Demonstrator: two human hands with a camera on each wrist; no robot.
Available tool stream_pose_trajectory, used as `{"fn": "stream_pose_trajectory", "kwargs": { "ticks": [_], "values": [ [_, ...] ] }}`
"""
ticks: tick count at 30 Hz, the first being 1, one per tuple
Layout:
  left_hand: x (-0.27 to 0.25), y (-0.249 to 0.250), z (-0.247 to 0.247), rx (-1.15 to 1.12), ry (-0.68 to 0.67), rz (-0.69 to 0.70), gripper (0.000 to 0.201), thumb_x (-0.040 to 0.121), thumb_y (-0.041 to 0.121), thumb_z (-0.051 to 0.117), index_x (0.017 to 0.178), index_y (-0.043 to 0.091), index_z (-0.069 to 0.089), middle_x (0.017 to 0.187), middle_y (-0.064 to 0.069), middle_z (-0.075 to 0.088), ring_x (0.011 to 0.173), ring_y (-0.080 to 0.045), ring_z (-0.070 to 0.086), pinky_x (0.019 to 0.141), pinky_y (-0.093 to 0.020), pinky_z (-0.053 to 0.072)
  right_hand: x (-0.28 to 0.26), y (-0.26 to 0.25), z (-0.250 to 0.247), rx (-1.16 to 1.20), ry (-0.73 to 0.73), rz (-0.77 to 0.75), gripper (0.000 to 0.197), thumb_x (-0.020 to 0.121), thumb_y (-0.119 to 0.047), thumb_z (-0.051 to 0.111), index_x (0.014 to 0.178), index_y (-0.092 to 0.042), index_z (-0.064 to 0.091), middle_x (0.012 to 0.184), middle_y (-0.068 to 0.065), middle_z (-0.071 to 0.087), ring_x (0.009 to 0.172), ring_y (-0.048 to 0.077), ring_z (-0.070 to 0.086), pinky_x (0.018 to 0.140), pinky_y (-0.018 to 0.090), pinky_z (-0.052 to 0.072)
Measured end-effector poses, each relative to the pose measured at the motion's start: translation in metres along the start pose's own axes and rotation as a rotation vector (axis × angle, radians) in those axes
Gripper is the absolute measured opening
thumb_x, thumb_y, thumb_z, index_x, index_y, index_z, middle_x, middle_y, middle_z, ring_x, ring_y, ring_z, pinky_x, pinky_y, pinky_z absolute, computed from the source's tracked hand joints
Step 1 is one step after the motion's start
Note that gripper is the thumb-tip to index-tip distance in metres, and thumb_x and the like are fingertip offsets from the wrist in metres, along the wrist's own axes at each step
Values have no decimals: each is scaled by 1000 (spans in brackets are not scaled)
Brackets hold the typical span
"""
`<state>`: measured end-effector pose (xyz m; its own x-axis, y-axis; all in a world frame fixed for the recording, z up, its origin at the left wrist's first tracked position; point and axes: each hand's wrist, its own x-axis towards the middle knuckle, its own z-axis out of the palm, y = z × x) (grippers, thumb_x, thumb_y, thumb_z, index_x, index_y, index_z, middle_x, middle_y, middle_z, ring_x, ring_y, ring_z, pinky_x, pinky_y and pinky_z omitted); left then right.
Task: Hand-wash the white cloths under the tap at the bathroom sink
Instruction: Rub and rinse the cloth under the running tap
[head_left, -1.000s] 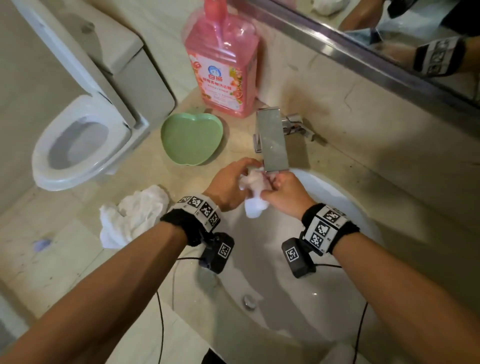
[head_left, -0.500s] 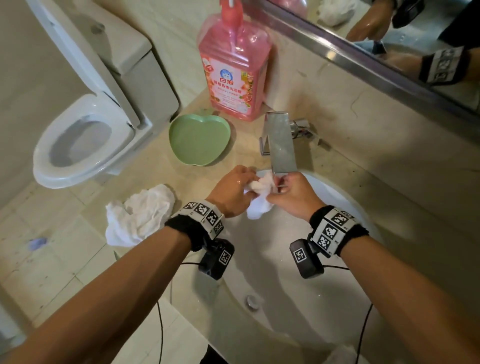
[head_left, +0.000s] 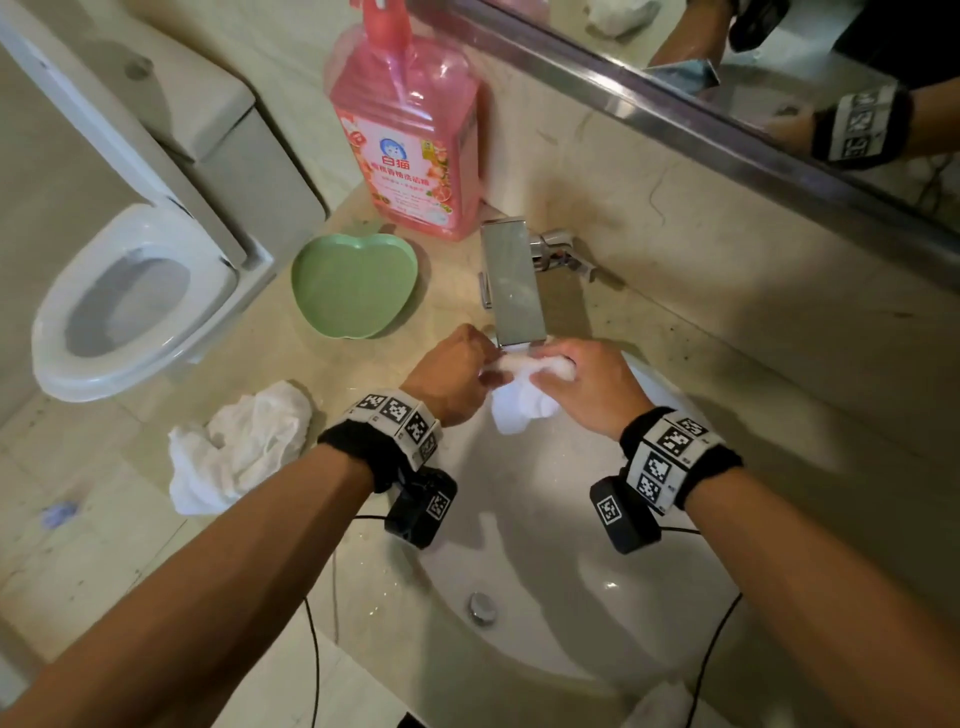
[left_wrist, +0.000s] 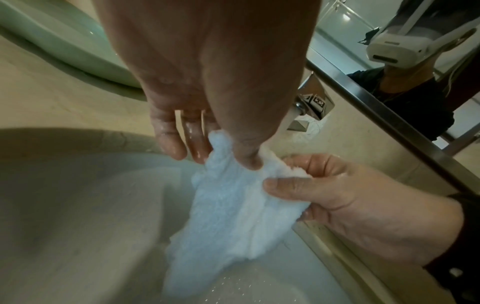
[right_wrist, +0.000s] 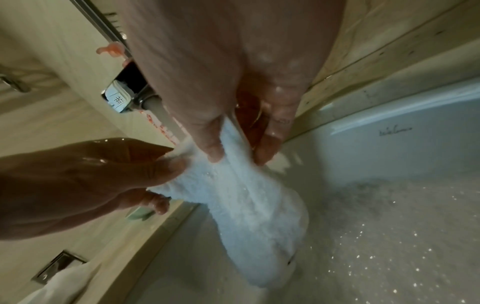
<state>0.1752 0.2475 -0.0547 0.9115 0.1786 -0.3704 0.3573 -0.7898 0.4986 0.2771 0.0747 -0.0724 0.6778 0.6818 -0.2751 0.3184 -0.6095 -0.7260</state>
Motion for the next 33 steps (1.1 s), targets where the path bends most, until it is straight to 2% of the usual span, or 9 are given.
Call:
{"fn": "stream_pose_trajectory", "kwargs": {
  "ticks": [6, 10, 13, 16, 22, 25, 28, 31, 33],
  "values": [
    [2, 0, -3, 23, 136, 12, 20, 96, 28, 54, 105, 14, 65, 66, 10, 42, 58, -10, 45, 52, -23, 28, 1, 8, -10, -92, 39, -5, 24, 87, -33, 72, 92, -11, 63, 94, 1, 58, 84, 20, 55, 69, 29, 36],
    [0, -7, -1, 62, -62, 137, 23, 100, 35, 47, 115, 23, 60, 87, 8, 49, 79, -19, 55, 69, -29, 37, 2, 0, -17, -55, -51, -102, 17, 93, -26, 66, 87, -20, 51, 77, -2, 57, 66, 13, 51, 56, 26, 36],
    [-4, -14, 1, 76, -115, 114, 17, 91, 46, 61, 94, 29, 59, 80, 8, 52, 76, -20, 57, 69, -30, 39, 1, -6, -17, -34, -18, -147, 11, 94, -23, 64, 93, -21, 54, 74, -9, 58, 63, 3, 53, 53, 15, 38],
    [-12, -29, 7, 37, -41, 4, 22, 83, 39, 74, 96, 24, 66, 80, 6, 63, 72, -16, 60, 67, -24, 38, 2, -12, -22, 17, 118, -150, 11, 92, -23, 66, 96, -17, 57, 76, -12, 59, 66, 3, 55, 55, 14, 40],
    [-26, -43, 9, 4, 175, -52, 34, 96, 42, 53, 90, 12, 68, 105, -6, 48, 89, -23, 53, 82, -35, 42, 7, -20, -19, -85, 88, -50, 26, 90, -33, 65, 77, -11, 58, 66, 4, 59, 62, 23, 52, 57, 32, 40],
    [-29, -41, 4, 6, 245, -48, 38, 98, 42, 48, 66, 23, 49, 75, -2, 51, 77, -28, 55, 68, -33, 36, 9, -22, -3, -67, 74, 50, 27, 95, -34, 60, 75, -16, 64, 66, 1, 59, 64, 21, 53, 57, 29, 40],
    [-25, -27, -3, -55, 237, -230, 51, 100, 47, 42, 57, 20, 36, 65, -4, 48, 66, -31, 48, 62, -33, 31, 9, -32, 13, -67, 86, 89, 22, 99, -24, 53, 102, -8, 68, 93, 13, 69, 86, 31, 63, 74, 33, 49],
    [-18, -13, -9, -141, 177, -333, 48, 101, 47, 37, 66, 17, 49, 77, -11, 59, 79, -34, 59, 67, -33, 38, 7, -41, 24, -111, 89, 73, 23, 100, -17, 49, 104, -2, 67, 95, 20, 69, 90, 36, 65, 77, 38, 51],
    [-13, -9, -11, -254, 167, -391, 43, 103, 42, 37, 95, 11, 66, 99, -13, 68, 93, -32, 64, 80, -35, 47, 2, -41, 30, -170, 51, 62, 24, 99, -13, 48, 104, -1, 67, 99, 21, 70, 94, 37, 66, 78, 35, 50]
  ]
}}
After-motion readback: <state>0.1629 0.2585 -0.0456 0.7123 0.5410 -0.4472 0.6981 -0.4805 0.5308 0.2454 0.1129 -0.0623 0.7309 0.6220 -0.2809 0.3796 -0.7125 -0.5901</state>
